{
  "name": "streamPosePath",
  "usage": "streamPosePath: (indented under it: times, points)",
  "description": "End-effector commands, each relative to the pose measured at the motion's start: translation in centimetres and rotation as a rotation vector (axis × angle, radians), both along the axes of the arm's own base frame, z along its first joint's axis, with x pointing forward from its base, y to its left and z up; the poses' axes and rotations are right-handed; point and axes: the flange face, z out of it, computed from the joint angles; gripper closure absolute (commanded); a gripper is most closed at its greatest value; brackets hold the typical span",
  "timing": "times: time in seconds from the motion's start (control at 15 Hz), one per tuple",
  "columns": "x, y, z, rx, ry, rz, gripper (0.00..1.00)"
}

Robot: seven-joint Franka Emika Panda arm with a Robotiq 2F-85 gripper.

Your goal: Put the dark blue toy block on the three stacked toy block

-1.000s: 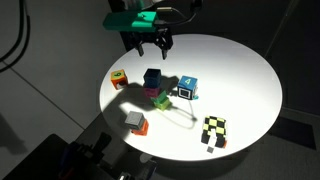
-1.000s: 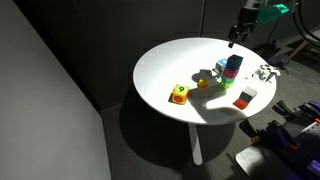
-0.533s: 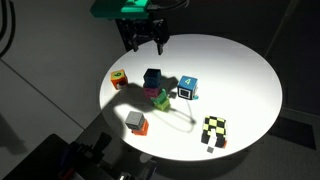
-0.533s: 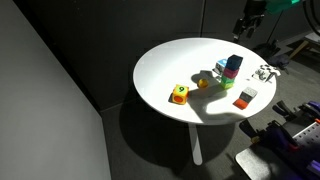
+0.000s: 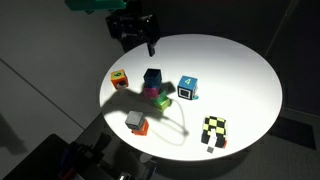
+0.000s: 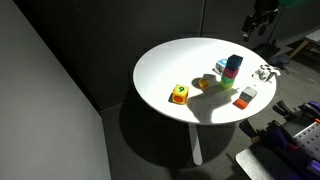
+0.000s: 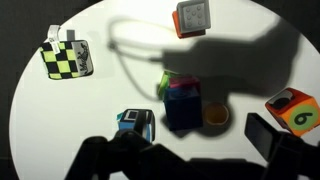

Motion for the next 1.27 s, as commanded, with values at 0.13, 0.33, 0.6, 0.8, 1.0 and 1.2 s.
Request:
streamPosePath:
  times: [0.13,0.33,0.6,0.8,1.0,1.2]
  points:
    - [-3.2,0.3,2.1,-0.024,-0.015,-0.112,0.00]
    - [-4.4,0.3,2.7,-0.018,0.012,-0.126,0.00]
    - [-5.3,0.2,3.4,-0.015,0.041,-0.113,0.00]
    - [-4.4,0.2,2.8,-0.012,0.040,-0.107,0.00]
    - [-4.3,0.2,2.5,-0.012,0.046,-0.106,0.00]
    - [-4.3,0.2,2.5,-0.012,0.046,-0.106,0.00]
